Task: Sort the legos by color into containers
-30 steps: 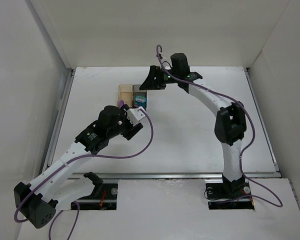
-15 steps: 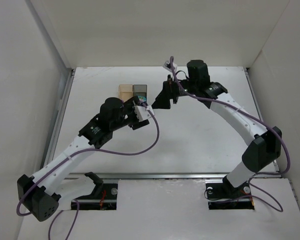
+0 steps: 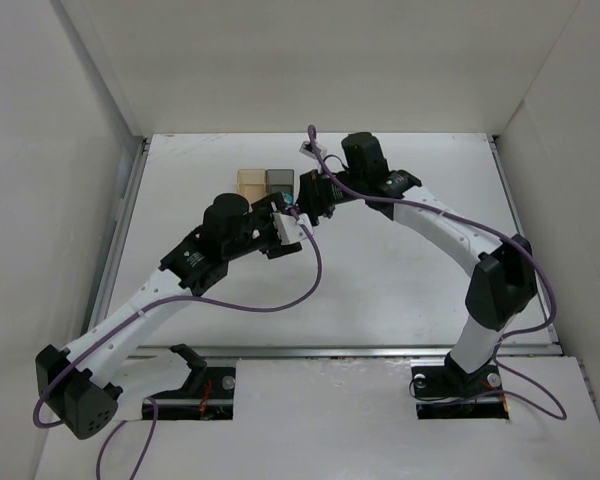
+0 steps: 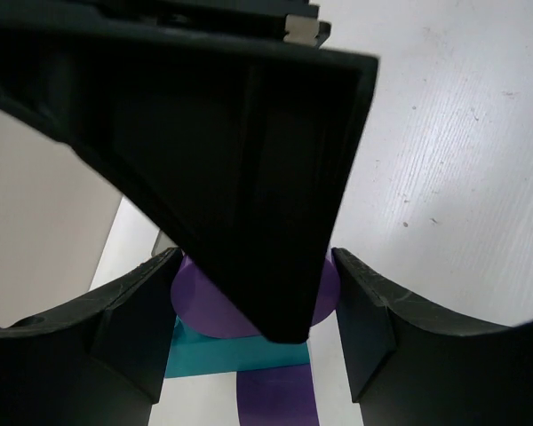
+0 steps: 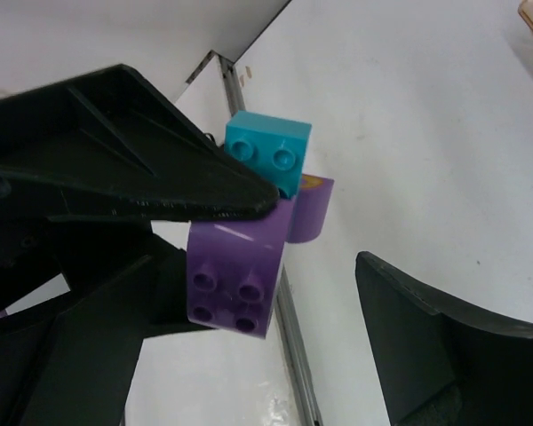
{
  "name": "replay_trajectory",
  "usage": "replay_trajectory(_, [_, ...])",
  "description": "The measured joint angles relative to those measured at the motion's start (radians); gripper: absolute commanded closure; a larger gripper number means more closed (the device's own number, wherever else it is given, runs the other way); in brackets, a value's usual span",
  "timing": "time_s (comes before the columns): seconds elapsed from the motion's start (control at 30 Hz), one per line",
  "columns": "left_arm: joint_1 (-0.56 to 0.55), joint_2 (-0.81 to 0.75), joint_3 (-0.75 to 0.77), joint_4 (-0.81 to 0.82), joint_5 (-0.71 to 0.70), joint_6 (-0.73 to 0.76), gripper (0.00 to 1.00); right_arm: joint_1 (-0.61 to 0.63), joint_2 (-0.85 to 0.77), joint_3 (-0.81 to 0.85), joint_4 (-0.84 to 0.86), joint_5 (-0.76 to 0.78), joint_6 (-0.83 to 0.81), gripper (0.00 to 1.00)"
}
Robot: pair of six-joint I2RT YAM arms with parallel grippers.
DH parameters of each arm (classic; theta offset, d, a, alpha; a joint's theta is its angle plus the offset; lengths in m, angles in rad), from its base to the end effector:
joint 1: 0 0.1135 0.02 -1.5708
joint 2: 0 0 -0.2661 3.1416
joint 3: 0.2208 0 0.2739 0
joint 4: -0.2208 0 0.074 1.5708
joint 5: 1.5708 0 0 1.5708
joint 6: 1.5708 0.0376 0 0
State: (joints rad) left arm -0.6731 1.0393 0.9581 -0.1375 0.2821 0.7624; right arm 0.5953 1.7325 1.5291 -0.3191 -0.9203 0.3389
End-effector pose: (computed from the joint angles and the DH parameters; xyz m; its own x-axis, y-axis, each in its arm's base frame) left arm 0.1998 -0.1727 0.3571 0.4376 0.4995 -0.7477 0.7038 0.3272 0.6305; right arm 0.3314 0.2606 0.3326 -0.6924 -0.2258 -0.6853 -0.7214 0.2012 0.6626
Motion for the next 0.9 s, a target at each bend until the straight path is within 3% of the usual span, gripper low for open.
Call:
replay_trajectory(0.03, [0.000,0.000,0.000,0.000,0.000,0.000,1.00,0.005,0.007,0.007,0.005,0.000,0.006,0.09])
replay_trajectory(0.13, [0.000,0.000,0.000,0.000,0.000,0.000,1.00,0.015,0.024,0.026,0.020,-0.004,0.020,0.42])
replay_trajectory(0.17, [0.000,0.000,0.000,0.000,-0.001,0.000,1.00,0.015,0.031,0.032,0.024,-0.006,0.026,0.56])
replay_trajectory(0.2, [0.000,0.000,0.000,-0.002,-0.006,0.000,1.00,0.016,0.038,0.035,0.030,-0.015,0.041,0.78])
replay_trajectory(0.3, [0.000,0.002,0.000,-0.008,-0.017,0.007,1.00,0.020,0.046,0.042,0.027,-0.012,0.080,0.98])
replay_trajectory(0.33, [0.000,0.002,0.000,-0.008,-0.022,0.005,0.91,0.020,0.047,0.043,0.031,-0.014,0.078,1.00])
replay_trajectory(0.37, [0.000,0.002,0.000,-0.009,-0.024,-0.001,0.74,0.021,0.047,0.043,0.034,-0.014,0.077,1.00])
replay_trajectory(0.4, [0.000,0.001,0.000,-0.008,-0.028,-0.008,0.38,0.021,0.047,0.043,0.036,-0.014,0.078,1.00])
replay_trajectory(0.5, [0.000,0.001,0.000,-0.008,-0.040,-0.020,0.00,0.021,0.048,0.043,0.036,-0.011,0.080,1.00])
replay_trajectory(0.9, [-0.002,-0.031,0.015,-0.086,-0.138,-0.062,0.00,-0.014,0.048,0.041,0.037,0.007,0.106,1.00])
